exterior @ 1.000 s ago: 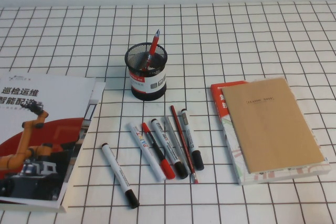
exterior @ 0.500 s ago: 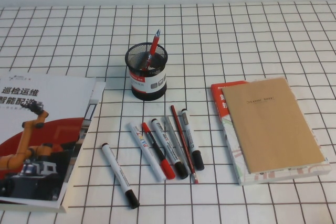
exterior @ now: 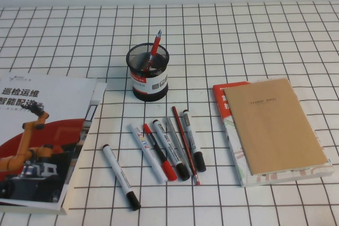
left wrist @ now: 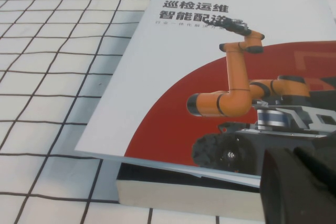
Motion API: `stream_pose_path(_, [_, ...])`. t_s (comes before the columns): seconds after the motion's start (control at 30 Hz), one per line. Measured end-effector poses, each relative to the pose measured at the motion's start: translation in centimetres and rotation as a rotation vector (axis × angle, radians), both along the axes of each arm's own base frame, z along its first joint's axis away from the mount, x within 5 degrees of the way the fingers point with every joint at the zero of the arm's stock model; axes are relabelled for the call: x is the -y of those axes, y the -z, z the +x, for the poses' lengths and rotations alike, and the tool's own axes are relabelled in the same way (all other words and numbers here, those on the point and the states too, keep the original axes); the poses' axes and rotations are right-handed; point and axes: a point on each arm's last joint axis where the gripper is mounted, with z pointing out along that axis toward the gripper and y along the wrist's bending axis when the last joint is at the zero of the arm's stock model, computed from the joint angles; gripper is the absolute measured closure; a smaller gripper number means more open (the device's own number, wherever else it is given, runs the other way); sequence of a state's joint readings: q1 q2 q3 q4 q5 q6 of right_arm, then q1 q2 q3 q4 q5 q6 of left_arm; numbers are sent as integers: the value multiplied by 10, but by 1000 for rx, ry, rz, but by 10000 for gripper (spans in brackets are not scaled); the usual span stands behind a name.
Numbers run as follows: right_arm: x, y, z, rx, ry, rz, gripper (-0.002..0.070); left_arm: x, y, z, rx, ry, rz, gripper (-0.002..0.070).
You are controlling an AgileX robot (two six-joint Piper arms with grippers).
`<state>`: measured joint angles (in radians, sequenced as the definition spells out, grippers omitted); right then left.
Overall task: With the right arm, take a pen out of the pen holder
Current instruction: 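Take a marker out of the pen holder and lay it on the table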
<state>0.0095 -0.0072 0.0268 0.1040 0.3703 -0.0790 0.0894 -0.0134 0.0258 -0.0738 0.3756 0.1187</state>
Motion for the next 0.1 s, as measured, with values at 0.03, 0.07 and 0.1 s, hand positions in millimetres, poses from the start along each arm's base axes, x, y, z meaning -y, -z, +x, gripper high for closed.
stream_pose_path(0.03, [0,0,0,0,0,0,692,0,0,0,0,0,0,678])
stream_pose_path(0.07, [0,0,0,0,0,0,692,0,0,0,0,0,0,678])
stream_pose_path(0.1, [0,0,0,0,0,0,692,0,0,0,0,0,0,678])
